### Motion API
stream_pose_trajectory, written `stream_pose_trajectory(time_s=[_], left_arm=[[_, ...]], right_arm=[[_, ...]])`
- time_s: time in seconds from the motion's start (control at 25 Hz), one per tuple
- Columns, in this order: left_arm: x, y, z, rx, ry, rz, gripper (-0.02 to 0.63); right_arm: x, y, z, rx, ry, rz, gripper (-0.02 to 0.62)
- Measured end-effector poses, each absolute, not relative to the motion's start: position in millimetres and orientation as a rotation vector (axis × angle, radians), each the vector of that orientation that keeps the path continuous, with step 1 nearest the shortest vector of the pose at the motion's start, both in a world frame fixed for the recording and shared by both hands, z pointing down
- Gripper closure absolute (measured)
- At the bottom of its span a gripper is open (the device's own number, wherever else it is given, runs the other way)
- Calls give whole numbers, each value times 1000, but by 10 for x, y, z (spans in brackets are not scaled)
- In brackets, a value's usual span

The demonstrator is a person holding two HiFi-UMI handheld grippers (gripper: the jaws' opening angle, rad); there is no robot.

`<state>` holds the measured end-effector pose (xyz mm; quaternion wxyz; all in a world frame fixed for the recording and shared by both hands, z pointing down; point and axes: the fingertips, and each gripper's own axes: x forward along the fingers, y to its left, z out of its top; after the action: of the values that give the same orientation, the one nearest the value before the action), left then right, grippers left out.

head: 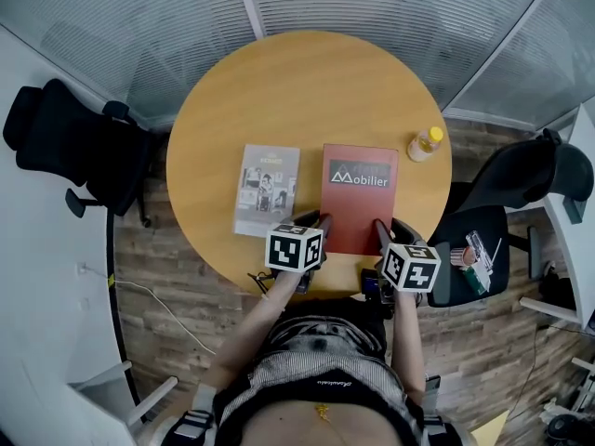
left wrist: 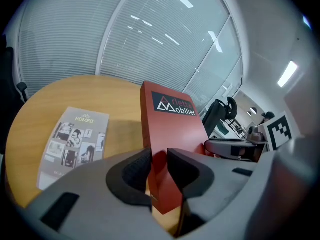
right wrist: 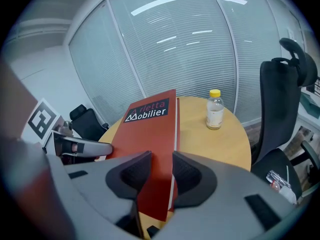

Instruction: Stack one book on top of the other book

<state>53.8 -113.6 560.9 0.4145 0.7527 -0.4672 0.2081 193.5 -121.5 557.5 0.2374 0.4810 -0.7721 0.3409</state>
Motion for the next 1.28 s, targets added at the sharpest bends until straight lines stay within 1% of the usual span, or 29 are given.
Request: stream_pose_trajectory(time_s=[0.44,0.76,1.0,1.28], left_arm=[[514,-993,5518,1878,-1245,484,502],[263,-916,5455,1860,-1294,451,502],[-107,-910,5422,1879,-1280,443,503],[-822,-849,5426,1898,-1231,459,505]], right_arm=[[1910,-1126,5486,1281,-2162,892,453],[1644,-1111,5417,1235,-2196,856,453],[1278,-1081,5369,1263,-2190,853,453],[574,-943,5376,1315,-2162,886,453]])
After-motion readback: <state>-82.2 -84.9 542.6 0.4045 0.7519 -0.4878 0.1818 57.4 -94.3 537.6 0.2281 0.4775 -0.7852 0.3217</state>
